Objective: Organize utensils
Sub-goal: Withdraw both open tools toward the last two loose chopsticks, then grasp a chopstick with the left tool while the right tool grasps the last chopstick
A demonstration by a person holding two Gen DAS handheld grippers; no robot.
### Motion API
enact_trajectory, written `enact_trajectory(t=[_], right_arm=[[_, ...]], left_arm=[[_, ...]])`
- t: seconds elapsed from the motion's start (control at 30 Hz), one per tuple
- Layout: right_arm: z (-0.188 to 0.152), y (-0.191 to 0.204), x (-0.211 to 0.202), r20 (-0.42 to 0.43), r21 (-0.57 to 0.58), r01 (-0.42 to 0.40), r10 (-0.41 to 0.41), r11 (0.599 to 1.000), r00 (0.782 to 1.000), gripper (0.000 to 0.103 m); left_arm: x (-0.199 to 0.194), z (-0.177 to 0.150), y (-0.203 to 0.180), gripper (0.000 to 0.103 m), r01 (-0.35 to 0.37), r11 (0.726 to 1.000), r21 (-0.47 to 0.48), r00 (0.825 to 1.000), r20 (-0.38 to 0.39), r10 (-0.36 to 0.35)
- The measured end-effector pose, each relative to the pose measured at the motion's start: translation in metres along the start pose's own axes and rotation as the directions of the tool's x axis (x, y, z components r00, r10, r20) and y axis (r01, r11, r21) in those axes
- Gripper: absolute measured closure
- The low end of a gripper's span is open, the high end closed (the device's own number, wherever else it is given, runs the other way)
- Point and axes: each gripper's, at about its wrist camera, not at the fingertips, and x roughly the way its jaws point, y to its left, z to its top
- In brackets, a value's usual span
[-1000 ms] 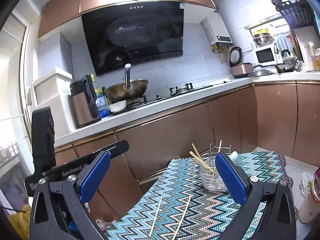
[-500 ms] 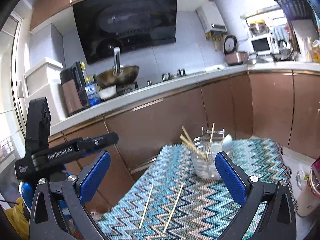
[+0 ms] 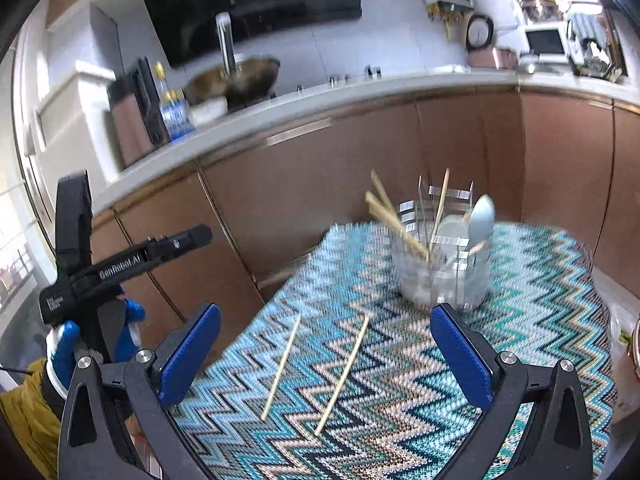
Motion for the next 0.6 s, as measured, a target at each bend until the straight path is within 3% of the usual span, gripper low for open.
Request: enact_trajectory(t=[0.13, 0.27, 0.4, 0.53, 0.6], right_arm=[[-0.011, -0.002, 0.042, -0.126, -0.005, -0.005, 0.004, 1.000, 0.992, 0.004], [-0.023, -0.004, 0.083, -0.239, -0.028, 0.008, -0.015, 1.000, 0.971, 0.025], [-0.031, -0.014, 0.114, -0.310, -0.036, 0.032, -0.042, 0.999, 0.950, 0.045], [-0.033, -0.024, 0.139, -0.361, -0.035, 0.045, -0.054, 0.998, 0.931, 0.054], [-0.033, -0.024, 0.152, -0.379, -0.054, 0.045, -0.062, 0.998, 0.923, 0.059]], left_arm=[[0.043, -0.019, 0.009, 0.022, -0.012, 1.000, 0.015, 0.985, -0.172, 0.015], [0.073, -0.035, 0.014, 0.022, -0.032, 0.999, 0.019, 0.963, -0.268, 0.036], [0.101, -0.041, 0.023, 0.041, -0.043, 0.999, -0.008, 0.936, -0.350, 0.038], [0.128, -0.050, 0.027, 0.053, -0.037, 0.999, -0.024, 0.898, -0.439, 0.022], [0.136, -0.053, 0.026, 0.059, -0.027, 0.999, -0.024, 0.891, -0.455, 0.013]])
